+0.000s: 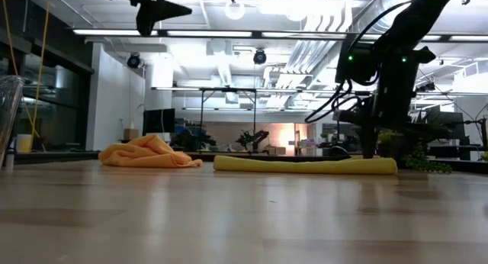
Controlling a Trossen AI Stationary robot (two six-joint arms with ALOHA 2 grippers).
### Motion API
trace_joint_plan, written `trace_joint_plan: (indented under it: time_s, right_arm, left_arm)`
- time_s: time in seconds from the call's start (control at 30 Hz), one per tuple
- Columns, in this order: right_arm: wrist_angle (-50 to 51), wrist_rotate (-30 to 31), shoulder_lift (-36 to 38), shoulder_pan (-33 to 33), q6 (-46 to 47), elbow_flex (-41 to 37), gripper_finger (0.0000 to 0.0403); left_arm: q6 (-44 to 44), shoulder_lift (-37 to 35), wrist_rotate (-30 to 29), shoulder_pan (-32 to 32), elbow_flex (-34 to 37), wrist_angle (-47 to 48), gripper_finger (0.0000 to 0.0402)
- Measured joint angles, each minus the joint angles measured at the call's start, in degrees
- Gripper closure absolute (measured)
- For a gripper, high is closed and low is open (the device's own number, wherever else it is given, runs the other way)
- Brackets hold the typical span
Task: Fold microfiber towels
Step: Fold the yellow microfiber cloth
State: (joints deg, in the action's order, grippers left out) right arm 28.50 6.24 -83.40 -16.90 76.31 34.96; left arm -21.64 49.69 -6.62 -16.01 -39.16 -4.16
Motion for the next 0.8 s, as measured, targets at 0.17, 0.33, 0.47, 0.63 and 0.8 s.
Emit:
trace_joint_plan:
  time_s: [0.17,0.33,0.47,0.63,0.8]
  right_arm:
    - [2.4,1.8,-0.1,1.6,0.8,0.0,0.0351]
    - [6.7,2.9,0.8,2.8,0.6,0.0,0.0393]
    - [12.8,1.3,3.7,2.8,-2.4,-0.3,0.0399]
    - [21.9,2.6,11.0,2.2,-3.1,-0.4,0.0401]
    - [25.9,3.5,18.6,2.2,-2.8,-0.4,0.0402]
  left_arm:
    - [-0.7,0.0,-3.1,0.0,0.0,0.1,0.0174]
    - [0.1,0.0,-3.1,0.0,0.0,0.1,0.0174]
    - [0.6,0.0,-3.8,0.0,0.0,0.1,0.0174]
    - [0.8,0.0,-4.3,0.0,0.0,0.1,0.0174]
    - [0.8,0.0,-4.4,0.0,0.0,0.1,0.0174]
